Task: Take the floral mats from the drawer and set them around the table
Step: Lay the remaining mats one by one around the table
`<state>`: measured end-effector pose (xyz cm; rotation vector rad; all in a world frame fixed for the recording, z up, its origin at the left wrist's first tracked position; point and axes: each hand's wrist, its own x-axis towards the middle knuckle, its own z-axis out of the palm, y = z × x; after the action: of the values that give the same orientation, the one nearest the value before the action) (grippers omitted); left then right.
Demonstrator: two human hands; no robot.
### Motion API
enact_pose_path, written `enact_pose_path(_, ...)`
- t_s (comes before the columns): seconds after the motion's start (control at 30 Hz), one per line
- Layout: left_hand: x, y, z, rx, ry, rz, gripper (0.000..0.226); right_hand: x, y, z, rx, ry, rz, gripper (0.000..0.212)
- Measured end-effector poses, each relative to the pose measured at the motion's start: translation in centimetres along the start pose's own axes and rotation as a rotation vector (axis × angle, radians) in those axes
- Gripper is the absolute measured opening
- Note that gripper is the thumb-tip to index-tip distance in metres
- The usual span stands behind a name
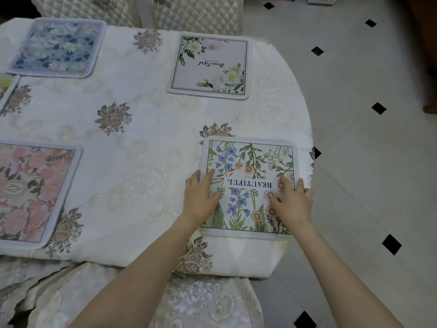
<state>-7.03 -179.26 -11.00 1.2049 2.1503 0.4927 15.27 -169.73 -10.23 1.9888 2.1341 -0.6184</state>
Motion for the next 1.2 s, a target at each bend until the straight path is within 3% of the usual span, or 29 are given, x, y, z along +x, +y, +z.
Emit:
enact_pose_path(0.13,-0.1,-0.3,-0.3,-0.370,0.037,-0.081,0.056,0.0,0.4,-1.0,0.422,0.072,0.067,0.059)
enact_pose_path(0.23,-0.3,-1.3,-0.8,-0.377,0.040,-0.112,0.055,-0.6,0.0,-1.5,0.687,0.082,0.145,0.051)
enact_pose_path(0.63,-5.8,-10.2,-7.2,-0.446,0.153,-0.140,0.058,-8.4,-7.9,2.7,0.883,0.031,0.029,0.059)
enact_pose_path(0.87,-8.4,-15.0,-8.8,-0.493,0.175,-0.154,0.058,-11.4,-11.1,5.4,0.871,0.046,-0.031,0.058)
enact_pose_path(0.97,-8.1,-16.3,-8.6,-0.335,0.145,-0.067,0.060,-11.7,-11.4,6.3,0.822,0.073,-0.039,0.060)
enact_pose_path(1.07,-7.9,-17.3,-7.7,-0.041,0.101,0.017,0.056,-11.7,-11.0,7.7,0.543,0.088,-0.099,0.062)
enact_pose_path(1.2,-8.3,-18.5,-6.1,0.367,0.113,0.235,0.053,-11.6,-9.9,10.3,0.049,0.217,-0.383,0.055)
